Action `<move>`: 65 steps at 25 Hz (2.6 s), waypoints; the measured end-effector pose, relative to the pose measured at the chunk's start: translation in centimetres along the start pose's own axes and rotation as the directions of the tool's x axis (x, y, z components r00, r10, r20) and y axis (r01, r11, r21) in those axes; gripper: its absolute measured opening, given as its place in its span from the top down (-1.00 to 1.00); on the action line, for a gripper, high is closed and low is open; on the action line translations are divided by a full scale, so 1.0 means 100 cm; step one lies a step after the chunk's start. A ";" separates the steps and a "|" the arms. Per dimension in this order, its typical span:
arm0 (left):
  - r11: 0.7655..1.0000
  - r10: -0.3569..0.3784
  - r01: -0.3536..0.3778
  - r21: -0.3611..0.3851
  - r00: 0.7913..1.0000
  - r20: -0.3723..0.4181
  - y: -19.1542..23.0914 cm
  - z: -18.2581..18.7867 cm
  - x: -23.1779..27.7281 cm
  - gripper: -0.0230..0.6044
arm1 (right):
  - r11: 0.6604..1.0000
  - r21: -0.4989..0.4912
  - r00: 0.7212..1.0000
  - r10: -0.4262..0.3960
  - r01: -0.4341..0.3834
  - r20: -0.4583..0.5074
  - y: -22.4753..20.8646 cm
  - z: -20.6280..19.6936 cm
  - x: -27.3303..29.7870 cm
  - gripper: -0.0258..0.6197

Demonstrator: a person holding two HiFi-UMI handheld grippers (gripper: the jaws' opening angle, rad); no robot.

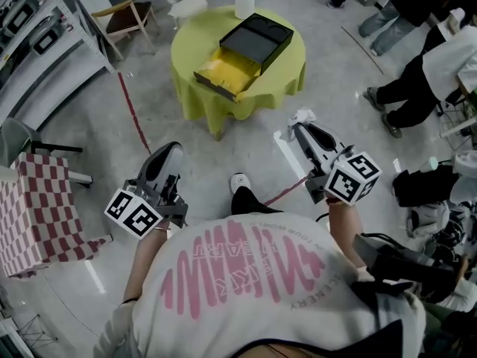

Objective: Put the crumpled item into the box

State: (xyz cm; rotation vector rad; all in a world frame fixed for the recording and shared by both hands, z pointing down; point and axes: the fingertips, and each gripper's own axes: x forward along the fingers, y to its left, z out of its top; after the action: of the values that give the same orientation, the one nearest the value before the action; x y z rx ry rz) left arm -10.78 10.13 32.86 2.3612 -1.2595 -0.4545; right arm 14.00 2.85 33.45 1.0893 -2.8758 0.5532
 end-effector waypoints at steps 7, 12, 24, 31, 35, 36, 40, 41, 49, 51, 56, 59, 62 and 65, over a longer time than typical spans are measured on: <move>0.999 0.049 -0.049 0.010 0.998 0.043 0.032 0.035 0.040 0.90 | 0.998 -0.016 0.998 0.068 -0.068 -0.017 -0.028 0.033 0.059 0.83; 0.997 0.079 -0.080 0.009 0.996 0.046 0.059 0.047 0.072 0.90 | 0.991 -0.038 0.991 0.124 -0.126 -0.041 -0.045 0.050 0.102 0.83; 0.990 0.142 -0.143 0.004 0.989 0.045 0.105 0.053 0.143 0.90 | 0.978 0.001 0.972 0.208 -0.210 -0.113 -0.107 0.058 0.187 0.83; 0.981 0.195 -0.195 -0.015 0.980 0.048 0.133 0.049 0.162 0.90 | 0.971 0.019 0.959 0.239 -0.239 -0.153 -0.135 0.053 0.229 0.83; 0.977 0.215 -0.214 -0.018 0.976 0.041 0.143 0.046 0.173 0.90 | 0.966 0.028 0.949 0.257 -0.256 -0.184 -0.147 0.047 0.247 0.83; 0.976 0.219 -0.218 -0.018 0.975 0.041 0.147 0.046 0.174 0.90 | 0.966 0.025 0.946 0.258 -0.259 -0.197 -0.148 0.043 0.253 0.83; 0.967 0.253 -0.251 -0.045 0.966 0.045 0.165 0.040 0.174 0.90 | 0.967 0.015 0.927 0.249 -0.255 -0.280 -0.148 0.022 0.279 0.83; 0.965 0.261 -0.259 -0.053 0.964 0.045 0.170 0.039 0.175 0.90 | 0.967 0.012 0.922 0.247 -0.255 -0.299 -0.148 0.017 0.285 0.83; 0.962 0.263 -0.260 -0.088 0.965 0.016 0.193 0.029 0.190 0.90 | 0.967 -0.053 0.878 0.202 -0.249 -0.435 -0.153 -0.022 0.329 0.83; 0.961 0.262 -0.260 -0.090 0.965 0.011 0.199 0.028 0.194 0.90 | 0.964 -0.076 0.865 0.193 -0.256 -0.463 -0.153 -0.030 0.338 0.83; 0.959 0.272 -0.266 -0.101 0.961 0.045 0.216 0.038 0.200 0.90 | 0.961 -0.104 0.828 0.163 -0.257 -0.536 -0.162 -0.051 0.357 0.83; 0.956 0.281 -0.274 -0.104 0.958 0.055 0.224 0.043 0.197 0.90 | 0.959 -0.104 0.789 0.151 -0.262 -0.596 -0.164 -0.067 0.364 0.83; 0.951 0.297 -0.291 -0.104 0.954 0.043 0.232 0.042 0.190 0.90 | 0.957 -0.115 0.743 0.129 -0.267 -0.657 -0.165 -0.084 0.369 0.83; 0.945 0.317 -0.312 -0.104 0.948 0.037 0.241 0.041 0.184 0.90 | 0.951 -0.136 0.702 0.104 -0.277 -0.705 -0.166 -0.096 0.375 0.83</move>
State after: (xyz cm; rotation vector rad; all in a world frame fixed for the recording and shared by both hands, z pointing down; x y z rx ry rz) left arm -19.78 -18.17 40.03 2.0300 -1.5681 -0.4651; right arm -4.71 -29.47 53.03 0.4015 -2.2963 0.4754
